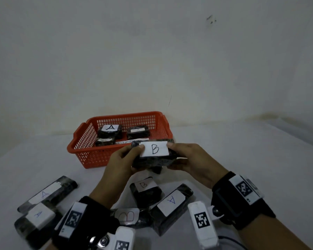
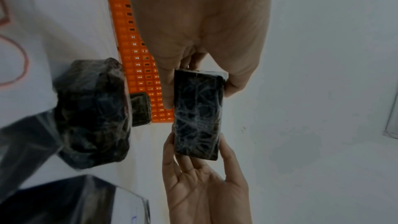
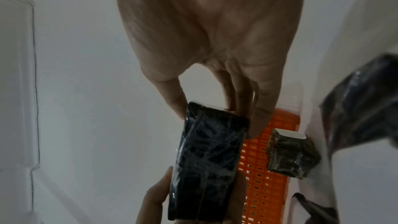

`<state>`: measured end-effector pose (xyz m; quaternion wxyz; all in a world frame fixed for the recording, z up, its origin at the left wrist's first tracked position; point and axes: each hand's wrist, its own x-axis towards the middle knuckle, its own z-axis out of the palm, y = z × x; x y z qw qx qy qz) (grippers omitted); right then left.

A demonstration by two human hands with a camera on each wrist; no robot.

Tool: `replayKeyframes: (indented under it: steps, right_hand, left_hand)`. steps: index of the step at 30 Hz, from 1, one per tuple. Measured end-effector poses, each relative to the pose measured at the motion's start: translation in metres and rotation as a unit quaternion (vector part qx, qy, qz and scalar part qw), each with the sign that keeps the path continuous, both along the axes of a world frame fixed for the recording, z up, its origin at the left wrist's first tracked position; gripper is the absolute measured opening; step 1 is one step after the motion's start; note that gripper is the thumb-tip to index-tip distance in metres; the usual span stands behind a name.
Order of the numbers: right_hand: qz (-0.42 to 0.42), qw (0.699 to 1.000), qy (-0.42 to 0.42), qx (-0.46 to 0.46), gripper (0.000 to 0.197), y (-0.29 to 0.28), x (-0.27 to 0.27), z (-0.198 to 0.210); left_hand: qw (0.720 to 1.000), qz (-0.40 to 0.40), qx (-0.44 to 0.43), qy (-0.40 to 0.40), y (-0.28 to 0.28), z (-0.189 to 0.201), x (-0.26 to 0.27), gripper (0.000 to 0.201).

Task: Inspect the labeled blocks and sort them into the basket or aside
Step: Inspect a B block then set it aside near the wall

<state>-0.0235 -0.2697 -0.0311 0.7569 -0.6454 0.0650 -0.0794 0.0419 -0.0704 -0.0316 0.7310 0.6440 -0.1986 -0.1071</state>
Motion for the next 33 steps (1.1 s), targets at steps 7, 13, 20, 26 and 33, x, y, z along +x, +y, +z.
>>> replayKeyframes:
  steps: [7,13,20,26,33]
  right_hand:
    - [-0.034,0.998,0.011,0.045,0.024,-0.024,-0.015,0.015]
    - [-0.075,0.996,0.024,0.031,0.027,-0.084,-0.041,0.039]
    - [-0.156,0.985,0.072,-0.015,0.028,-0.175,-0.06,0.062]
    - [-0.197,0.972,0.125,-0.005,0.015,-0.234,-0.056,0.058]
    - [-0.23,0.957,0.177,-0.02,0.018,-0.289,-0.034,0.041]
  left_hand:
    - [0.998,-0.018,0.058,0.018,-0.023,0.017,-0.008,0.028]
    - [0.994,-0.066,0.09,0.017,-0.086,0.044,-0.007,0.031]
    - [0.986,-0.122,0.083,0.075,-0.203,0.05,-0.003,0.037]
    - [0.976,-0.146,0.133,0.089,-0.279,0.048,0.015,0.035]
    - [0.967,-0.151,0.174,0.107,-0.345,0.037,0.039,0.026]
